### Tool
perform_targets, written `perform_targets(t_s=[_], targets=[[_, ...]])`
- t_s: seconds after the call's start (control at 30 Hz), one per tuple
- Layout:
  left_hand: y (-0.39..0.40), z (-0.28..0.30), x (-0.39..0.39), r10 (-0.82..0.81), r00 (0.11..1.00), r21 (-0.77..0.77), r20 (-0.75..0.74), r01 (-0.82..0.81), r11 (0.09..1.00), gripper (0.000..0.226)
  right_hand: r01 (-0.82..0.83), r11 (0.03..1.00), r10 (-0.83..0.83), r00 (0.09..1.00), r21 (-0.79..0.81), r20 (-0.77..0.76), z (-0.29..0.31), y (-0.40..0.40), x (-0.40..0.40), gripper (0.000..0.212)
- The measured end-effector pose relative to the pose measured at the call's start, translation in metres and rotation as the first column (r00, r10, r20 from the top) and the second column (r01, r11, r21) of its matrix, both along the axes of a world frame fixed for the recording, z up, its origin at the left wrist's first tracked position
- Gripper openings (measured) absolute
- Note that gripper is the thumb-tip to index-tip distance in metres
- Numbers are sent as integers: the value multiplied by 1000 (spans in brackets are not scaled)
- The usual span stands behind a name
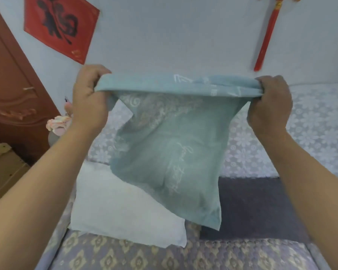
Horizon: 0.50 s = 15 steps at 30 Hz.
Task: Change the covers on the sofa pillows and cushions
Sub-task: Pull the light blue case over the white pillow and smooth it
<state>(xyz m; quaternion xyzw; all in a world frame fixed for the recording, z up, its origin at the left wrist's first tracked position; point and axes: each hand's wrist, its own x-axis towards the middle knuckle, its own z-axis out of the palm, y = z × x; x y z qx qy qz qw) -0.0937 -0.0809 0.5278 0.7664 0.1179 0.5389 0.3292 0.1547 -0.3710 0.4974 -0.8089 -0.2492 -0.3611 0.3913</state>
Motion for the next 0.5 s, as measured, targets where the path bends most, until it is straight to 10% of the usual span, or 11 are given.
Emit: perform_targets(t_s=[0.07, 0.13, 0.23, 0.3, 0.4, 0.5], targets=[[-8, -7, -2, -291, 955, -448, -56, 237, 862, 20, -203, 978, 202, 979, -51, -34, -13, -1, -1, 34], [-15, -38, -7, -451, 746, -506, -490, 178, 844, 20, -484, 833, 339, 829, -269, -444, -45, -9, -6, 39], [-31, -139, -28, -230, -24, -228, -973, 279, 933, 23, -706, 56, -174, 689, -706, -703, -137, -45, -27, 25], [-50, -219, -51, -190, -238, -268, -953, 360, 894, 33, -711, -291, -360, 701, -641, -615, -202, -75, -53, 19], [-96, -313, -89, -235, -337, -342, -912, 304, 889, 23, -744, -361, -468, 666, -562, -581, -298, -117, -83, 39], [-133, -371, -122, -232, -368, -328, -900, 225, 918, 17, -741, -214, -484, 646, -636, -590, -352, -148, -112, 32]])
